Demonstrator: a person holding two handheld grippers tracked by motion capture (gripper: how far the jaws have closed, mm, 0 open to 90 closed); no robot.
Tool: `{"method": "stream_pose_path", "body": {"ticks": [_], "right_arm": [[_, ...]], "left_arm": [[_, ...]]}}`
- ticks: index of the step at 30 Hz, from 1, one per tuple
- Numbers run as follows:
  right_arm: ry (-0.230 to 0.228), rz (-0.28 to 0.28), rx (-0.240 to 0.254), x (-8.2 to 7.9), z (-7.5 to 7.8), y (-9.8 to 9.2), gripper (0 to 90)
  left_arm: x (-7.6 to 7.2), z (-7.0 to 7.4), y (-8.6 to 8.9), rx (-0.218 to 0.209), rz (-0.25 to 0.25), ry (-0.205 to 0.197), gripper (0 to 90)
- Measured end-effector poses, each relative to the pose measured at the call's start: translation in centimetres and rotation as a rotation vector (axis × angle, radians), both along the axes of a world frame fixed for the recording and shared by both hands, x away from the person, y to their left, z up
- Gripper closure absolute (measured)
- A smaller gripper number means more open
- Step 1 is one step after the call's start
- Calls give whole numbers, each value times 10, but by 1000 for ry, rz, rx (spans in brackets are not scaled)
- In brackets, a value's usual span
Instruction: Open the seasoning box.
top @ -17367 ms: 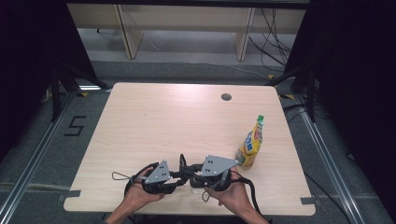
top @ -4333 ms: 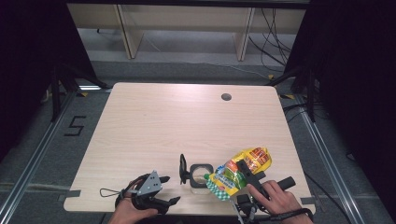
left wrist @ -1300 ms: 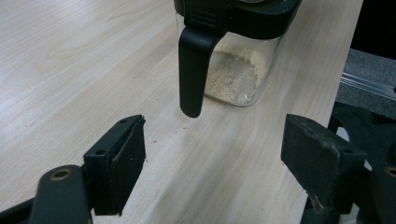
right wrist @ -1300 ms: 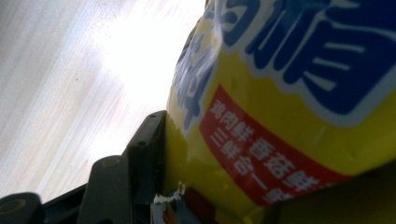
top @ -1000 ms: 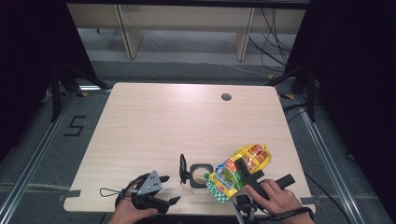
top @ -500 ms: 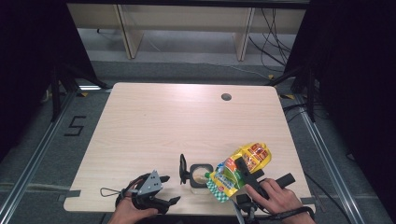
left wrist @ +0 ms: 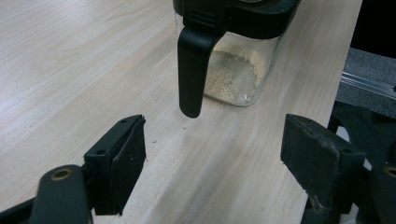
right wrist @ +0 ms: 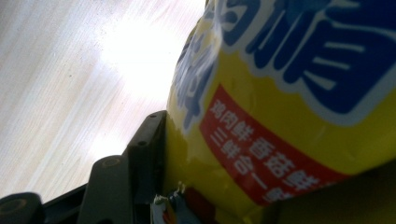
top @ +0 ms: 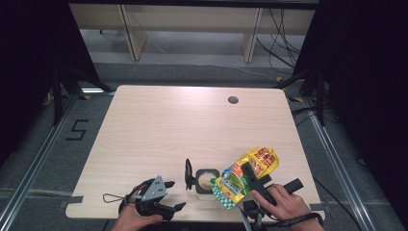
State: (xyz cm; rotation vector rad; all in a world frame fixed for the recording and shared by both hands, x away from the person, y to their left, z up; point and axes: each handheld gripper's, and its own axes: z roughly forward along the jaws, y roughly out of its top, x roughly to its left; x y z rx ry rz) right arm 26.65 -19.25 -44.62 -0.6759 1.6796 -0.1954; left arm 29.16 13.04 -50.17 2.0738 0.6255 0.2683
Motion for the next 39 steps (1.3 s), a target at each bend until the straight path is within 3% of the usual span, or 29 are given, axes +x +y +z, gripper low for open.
{"method": "stream_pose_path", "body": {"ticks": [2, 8, 11, 12, 15, 17, 18, 19, 20, 21, 22, 23, 26, 28, 30, 35, 37, 38, 39], "right_arm": [[-5, 12, -26, 0, 2, 1, 426], [10, 0, 10, 0, 0, 0, 426], [7, 13, -15, 1, 2, 0, 426], [-2, 3, 16, -1, 1, -1, 426], [7, 2, 18, 0, 1, -1, 426], [-14, -4, 47, -2, 0, -2, 426], [-7, -13, 41, -2, 0, -2, 426], [-1, 21, -15, 0, 3, 0, 426], [-1, 21, -15, 0, 3, 0, 426], [-12, 4, 37, -3, 2, -1, 426], [-12, 4, 37, -3, 2, -1, 426], [1, 23, -10, -1, 4, 1, 426], [-17, 35, 10, -2, 3, 1, 426], [8, 26, -11, -2, 3, 1, 426], [-20, 32, 7, -2, 2, 0, 426], [-12, 31, -22, -1, 4, 1, 426], [-23, 29, -11, -2, 4, 0, 426], [-34, 13, 29, -2, 2, -1, 426], [-34, 13, 29, -2, 2, -1, 426]], "left_arm": [[0, 0, 0, 2, -3, 0, 217], [0, 1, 1, 6, -1, 0, 217], [0, 1, 1, 8, -7, 4, 217], [0, 1, 1, 6, -1, 0, 218], [0, 1, 1, 7, -5, 2, 217], [0, 1, 0, 6, 0, 0, 217], [0, 1, 0, 5, -1, 0, 218], [0, 1, 0, 6, 3, -1, 217], [0, 1, 0, 6, 3, -1, 218], [0, 0, 0, 4, 0, 0, 217], [0, 0, 0, 2, -2, 0, 217], [0, 0, 0, 2, -3, 0, 217], [0, 1, 0, 6, 3, -2, 218], [0, 1, 0, 5, 3, 0, 217], [0, 0, 0, 1, -1, 1, 217], [0, 0, 0, 8, -2, 0, 218], [0, 0, 0, 8, -2, 0, 217], [0, 0, 0, 7, -2, 0, 217], [0, 0, 0, 7, -2, 0, 218]]}}
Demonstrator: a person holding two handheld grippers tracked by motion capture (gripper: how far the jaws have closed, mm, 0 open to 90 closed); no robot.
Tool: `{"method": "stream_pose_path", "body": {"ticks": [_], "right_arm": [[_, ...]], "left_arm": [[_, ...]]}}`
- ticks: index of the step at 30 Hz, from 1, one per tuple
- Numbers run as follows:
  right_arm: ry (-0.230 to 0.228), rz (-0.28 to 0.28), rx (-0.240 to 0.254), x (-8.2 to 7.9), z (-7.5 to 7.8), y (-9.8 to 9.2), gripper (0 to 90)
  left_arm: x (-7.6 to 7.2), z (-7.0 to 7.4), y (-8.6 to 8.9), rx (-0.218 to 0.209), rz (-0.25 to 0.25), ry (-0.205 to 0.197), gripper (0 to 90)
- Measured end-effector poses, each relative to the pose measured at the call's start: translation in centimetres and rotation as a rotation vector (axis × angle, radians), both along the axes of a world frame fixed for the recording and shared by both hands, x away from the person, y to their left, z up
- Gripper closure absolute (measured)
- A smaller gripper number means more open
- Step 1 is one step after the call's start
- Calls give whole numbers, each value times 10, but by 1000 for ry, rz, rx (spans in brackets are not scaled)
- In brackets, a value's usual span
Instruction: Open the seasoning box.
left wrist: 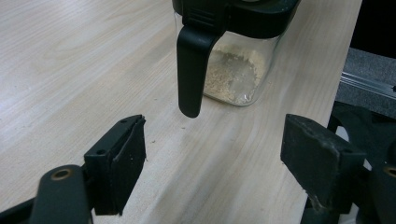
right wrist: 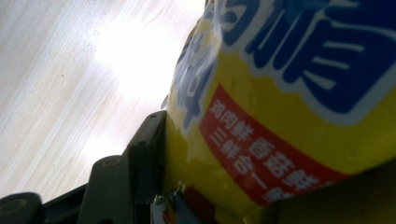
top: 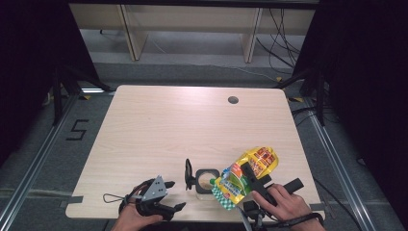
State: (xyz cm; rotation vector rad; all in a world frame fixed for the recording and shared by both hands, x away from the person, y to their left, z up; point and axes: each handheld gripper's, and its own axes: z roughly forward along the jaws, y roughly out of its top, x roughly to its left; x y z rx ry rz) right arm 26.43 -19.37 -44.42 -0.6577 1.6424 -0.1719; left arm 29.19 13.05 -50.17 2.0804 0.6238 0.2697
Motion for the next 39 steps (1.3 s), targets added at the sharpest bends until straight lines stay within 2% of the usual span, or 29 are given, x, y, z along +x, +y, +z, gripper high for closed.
{"method": "stream_pose_path", "body": {"ticks": [1, 3, 6, 7, 12, 13, 14, 17, 18, 19, 21, 22, 23, 24, 25, 28, 29, 35, 36, 37, 39], "right_arm": [[17, 15, -61, 3, 2, 2, 426], [9, 25, -73, 4, 2, 3, 426], [16, 22, -55, 4, 2, 4, 426], [13, 21, -62, 4, 2, 5, 426], [13, 25, -59, 5, 2, 6, 426], [14, 24, -58, 5, 2, 6, 426], [13, 22, -56, 5, 2, 6, 426], [8, 27, -71, 6, 3, 8, 426], [8, 27, -71, 6, 3, 8, 426], [8, 30, -79, 6, 3, 8, 426], [4, 36, -78, 6, 3, 8, 426], [4, 36, -78, 6, 3, 8, 426], [-4, 33, -70, 6, 2, 8, 426], [-4, 33, -70, 6, 2, 8, 426], [-1, 39, -89, 6, 3, 9, 426], [0, 29, -77, 6, 2, 8, 426], [0, 40, -100, 7, 3, 10, 427], [-9, 52, -109, 9, 2, 13, 427], [-9, 53, -110, 9, 2, 13, 427], [-7, 54, -107, 9, 2, 13, 427], [-9, 58, -110, 9, 2, 14, 427]], "left_arm": [[0, 0, 0, 1, 0, 0, 218], [0, 0, 1, 7, 2, -1, 218], [1, 1, 2, 25, -8, -16, 218], [0, 0, 0, -1, 6, 0, 218], [0, -1, 0, -4, 4, 0, 222], [0, -1, -1, -16, 4, 1, 222], [0, -1, 0, -2, 5, -1, 221], [1, 1, 2, 26, -8, -11, 221], [1, 1, 2, 26, -8, -11, 221], [0, 0, 1, 7, 2, 0, 221], [1, 0, 1, 20, -4, -9, 220], [0, 0, 0, -5, 3, 5, 220], [1, 1, 2, 25, -3, -4, 219], [1, 1, 2, 25, -3, -4, 219], [1, 1, 1, 5, 0, 4, 219], [0, 0, 0, -4, 2, 13, 219], [0, 0, 0, -3, 1, 13, 219], [1, 0, 1, 1, -3, 8, 219], [2, 0, 2, 17, -2, -4, 219], [1, 1, 1, 6, -2, 9, 219], [1, 1, 1, 5, -3, 10, 219]]}}
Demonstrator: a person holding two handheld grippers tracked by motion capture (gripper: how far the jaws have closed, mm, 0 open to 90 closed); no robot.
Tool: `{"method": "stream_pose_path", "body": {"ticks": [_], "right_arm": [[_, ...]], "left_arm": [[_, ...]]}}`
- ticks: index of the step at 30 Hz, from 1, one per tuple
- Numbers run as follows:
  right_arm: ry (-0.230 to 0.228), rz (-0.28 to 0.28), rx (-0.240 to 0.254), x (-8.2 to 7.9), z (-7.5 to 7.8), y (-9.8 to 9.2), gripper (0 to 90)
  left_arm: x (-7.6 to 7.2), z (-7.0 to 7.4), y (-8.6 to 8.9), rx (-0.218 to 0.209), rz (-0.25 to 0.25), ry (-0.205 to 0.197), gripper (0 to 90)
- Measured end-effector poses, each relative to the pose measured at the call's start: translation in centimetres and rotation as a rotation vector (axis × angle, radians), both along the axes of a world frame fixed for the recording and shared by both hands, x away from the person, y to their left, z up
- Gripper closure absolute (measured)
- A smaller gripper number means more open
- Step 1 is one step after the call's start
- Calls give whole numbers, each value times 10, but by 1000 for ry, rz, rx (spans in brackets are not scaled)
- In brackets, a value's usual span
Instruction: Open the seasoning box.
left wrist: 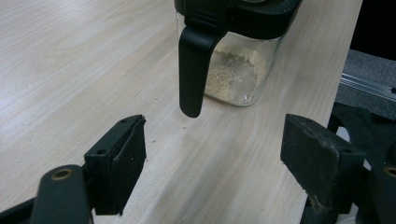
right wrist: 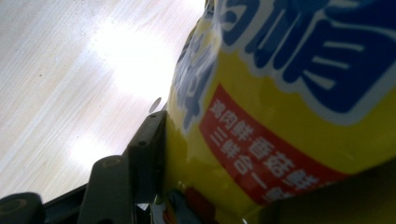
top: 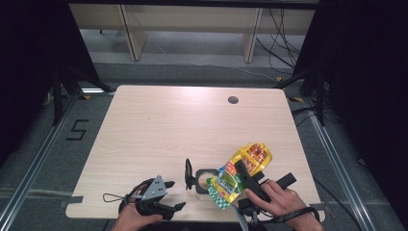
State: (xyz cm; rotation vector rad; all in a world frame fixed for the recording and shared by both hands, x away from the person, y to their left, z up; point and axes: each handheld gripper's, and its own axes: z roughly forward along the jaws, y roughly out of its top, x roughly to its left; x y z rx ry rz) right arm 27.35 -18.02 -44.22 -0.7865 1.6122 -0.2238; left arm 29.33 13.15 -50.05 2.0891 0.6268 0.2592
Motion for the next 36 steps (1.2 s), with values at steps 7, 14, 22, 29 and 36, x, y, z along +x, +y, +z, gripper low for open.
{"method": "stream_pose_path", "body": {"ticks": [7, 14, 22, 29, 36], "right_arm": [[6, 2, 7, 0, 0, 0, 427], [-6, 7, 28, 0, -2, -1, 427], [6, 2, 8, 1, 0, -1, 427], [0, 2, 12, 1, 1, -2, 427], [-5, -3, 6, 1, 2, -3, 427]], "left_arm": [[0, 0, -1, -7, 4, -14, 219], [2, -1, 0, 1, 8, -13, 219], [0, 0, 0, -21, 16, 3, 219], [2, 1, 1, 7, 7, -6, 219], [2, 1, 1, -9, 4, 1, 219]]}}
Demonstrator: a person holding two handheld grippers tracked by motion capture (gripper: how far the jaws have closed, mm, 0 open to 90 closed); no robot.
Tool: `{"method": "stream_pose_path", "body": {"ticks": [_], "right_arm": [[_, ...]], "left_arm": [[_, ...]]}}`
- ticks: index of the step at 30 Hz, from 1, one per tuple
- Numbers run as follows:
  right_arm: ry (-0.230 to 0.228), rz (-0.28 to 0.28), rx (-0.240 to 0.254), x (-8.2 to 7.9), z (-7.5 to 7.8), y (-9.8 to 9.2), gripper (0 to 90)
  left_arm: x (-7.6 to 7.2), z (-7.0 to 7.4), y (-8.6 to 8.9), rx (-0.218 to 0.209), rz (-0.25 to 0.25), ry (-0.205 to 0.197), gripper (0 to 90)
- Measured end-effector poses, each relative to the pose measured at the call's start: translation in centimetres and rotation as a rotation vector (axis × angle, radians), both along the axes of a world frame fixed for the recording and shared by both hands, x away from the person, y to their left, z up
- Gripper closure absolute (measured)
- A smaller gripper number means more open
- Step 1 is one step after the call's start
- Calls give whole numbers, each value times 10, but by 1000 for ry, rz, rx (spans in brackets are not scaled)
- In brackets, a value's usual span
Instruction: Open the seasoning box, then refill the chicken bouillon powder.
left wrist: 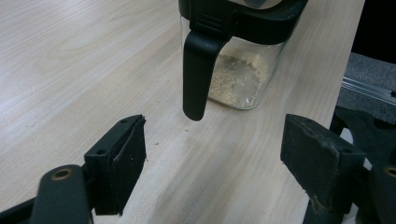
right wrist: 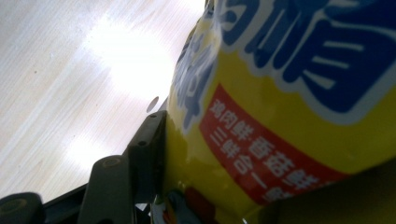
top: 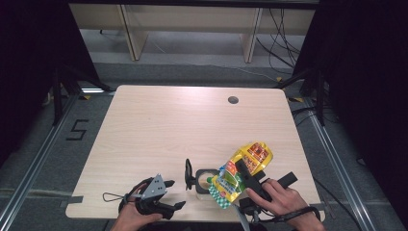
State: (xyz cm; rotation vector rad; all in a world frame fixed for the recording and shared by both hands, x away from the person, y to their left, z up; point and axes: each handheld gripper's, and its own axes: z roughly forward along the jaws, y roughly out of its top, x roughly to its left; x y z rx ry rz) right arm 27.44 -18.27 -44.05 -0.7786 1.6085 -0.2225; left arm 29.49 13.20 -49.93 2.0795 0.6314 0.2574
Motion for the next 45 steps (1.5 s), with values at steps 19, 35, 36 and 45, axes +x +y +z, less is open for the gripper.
{"method": "stream_pose_path", "body": {"ticks": [19, 35, 36, 45], "right_arm": [[-17, 3, -21, 1, 6, 0, 427], [-28, 4, -46, 4, 9, 3, 429], [-38, 9, -47, 3, 9, 2, 429], [-29, 8, -48, 4, 6, 3, 430]], "left_arm": [[0, 1, 1, -12, 5, -13, 219], [1, 1, 3, 4, -10, -23, 219], [1, 1, 2, -4, 0, -23, 219], [-1, 0, 0, -21, 9, -3, 219]]}}
